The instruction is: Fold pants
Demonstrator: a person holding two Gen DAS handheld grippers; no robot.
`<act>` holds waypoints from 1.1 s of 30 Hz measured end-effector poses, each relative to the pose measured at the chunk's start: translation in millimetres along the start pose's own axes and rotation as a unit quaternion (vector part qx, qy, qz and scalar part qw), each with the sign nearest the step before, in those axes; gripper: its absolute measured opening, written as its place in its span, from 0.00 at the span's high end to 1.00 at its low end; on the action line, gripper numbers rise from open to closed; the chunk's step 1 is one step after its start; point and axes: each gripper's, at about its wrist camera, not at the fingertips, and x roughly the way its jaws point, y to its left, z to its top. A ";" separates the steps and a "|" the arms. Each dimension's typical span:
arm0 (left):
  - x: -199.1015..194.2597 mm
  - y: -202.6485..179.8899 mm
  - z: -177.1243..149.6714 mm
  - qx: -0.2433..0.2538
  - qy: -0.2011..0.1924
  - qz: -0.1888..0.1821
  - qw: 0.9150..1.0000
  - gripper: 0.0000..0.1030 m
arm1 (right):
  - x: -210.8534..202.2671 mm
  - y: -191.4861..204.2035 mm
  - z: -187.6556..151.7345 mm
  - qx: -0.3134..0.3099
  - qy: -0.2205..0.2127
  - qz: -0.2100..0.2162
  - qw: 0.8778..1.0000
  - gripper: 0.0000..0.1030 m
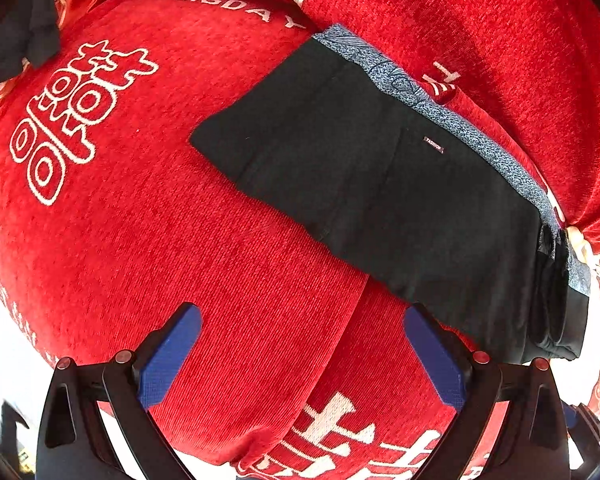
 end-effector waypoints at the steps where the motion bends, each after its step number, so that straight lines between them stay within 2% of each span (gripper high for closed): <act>1: 0.8 1.0 -1.2 0.000 0.000 -0.001 1.000 0.01 | 1.0 1.6 0.3 0.000 0.001 0.000 1.000 0.22; 11: 7.9 1.9 7.4 -0.004 0.002 -0.018 1.000 0.01 | 5.7 7.1 3.5 -0.002 0.005 0.001 1.000 0.22; 15: 11.3 3.3 16.8 -0.003 -0.010 -0.034 0.999 0.01 | 7.7 8.8 3.4 0.000 0.008 0.000 1.000 0.22; 17: 13.3 6.1 22.4 -0.009 -0.015 -0.059 0.998 0.01 | 9.8 9.5 3.3 0.004 0.013 -0.002 1.000 0.22; 19: 16.3 12.3 28.7 -0.025 -0.026 -0.110 0.993 0.01 | 12.0 10.6 3.1 0.002 0.015 -0.002 1.000 0.22; 22: 27.4 19.5 35.7 -0.044 -0.036 -0.184 0.981 0.01 | 16.9 12.0 3.5 -0.001 0.023 0.010 1.000 0.22; 27: 50.4 23.5 42.7 -0.070 -0.032 -0.264 0.962 0.01 | 27.7 15.2 2.7 -0.007 0.032 0.022 0.999 0.22; 33: 57.7 19.4 44.8 -0.086 -0.041 -0.276 0.956 0.01 | 39.6 13.2 0.7 0.000 0.040 0.029 0.999 0.22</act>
